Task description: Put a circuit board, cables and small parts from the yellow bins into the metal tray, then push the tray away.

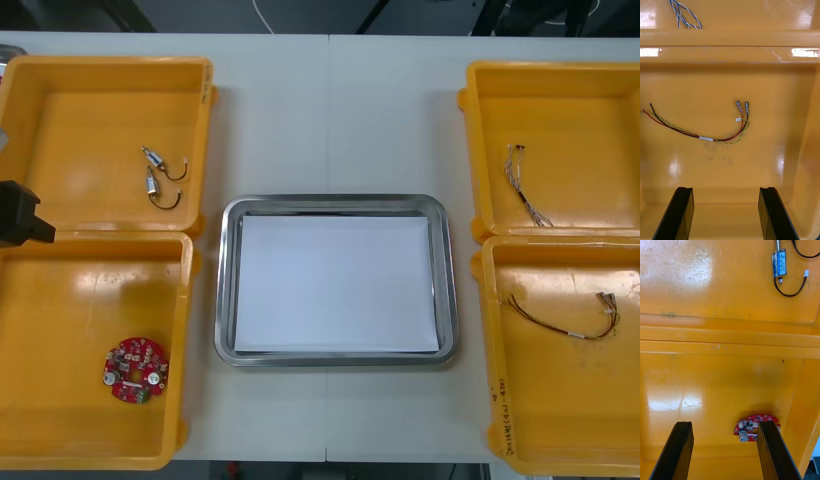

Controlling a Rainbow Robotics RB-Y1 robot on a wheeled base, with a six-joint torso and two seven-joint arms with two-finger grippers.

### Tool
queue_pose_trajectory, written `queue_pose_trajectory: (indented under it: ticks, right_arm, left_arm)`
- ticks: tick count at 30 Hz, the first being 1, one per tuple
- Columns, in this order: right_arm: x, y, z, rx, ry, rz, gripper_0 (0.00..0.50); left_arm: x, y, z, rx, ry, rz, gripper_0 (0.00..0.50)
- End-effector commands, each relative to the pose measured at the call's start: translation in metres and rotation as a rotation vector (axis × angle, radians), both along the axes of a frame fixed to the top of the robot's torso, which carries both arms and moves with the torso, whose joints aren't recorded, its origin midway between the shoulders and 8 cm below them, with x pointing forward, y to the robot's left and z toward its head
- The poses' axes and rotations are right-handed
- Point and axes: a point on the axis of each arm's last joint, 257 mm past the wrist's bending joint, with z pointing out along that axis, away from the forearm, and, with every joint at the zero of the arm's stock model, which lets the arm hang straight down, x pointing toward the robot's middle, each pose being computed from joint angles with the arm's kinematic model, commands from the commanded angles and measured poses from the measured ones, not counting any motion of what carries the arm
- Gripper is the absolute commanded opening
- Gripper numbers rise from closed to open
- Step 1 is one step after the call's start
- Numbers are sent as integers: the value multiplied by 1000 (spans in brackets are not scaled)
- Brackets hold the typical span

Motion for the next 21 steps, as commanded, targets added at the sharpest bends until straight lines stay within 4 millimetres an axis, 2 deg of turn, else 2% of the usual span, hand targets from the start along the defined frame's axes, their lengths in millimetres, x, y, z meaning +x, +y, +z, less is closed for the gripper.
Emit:
queue_pose_trajectory:
  ticks: [1,21]
  right_arm:
    - [-3,-16,10,-55,-4,13,500]
    - [-3,-16,10,-55,-4,13,500]
  left_arm:
    - [-3,17,16,84,-30,-57,500]
    - [-3,17,16,84,-30,-57,500]
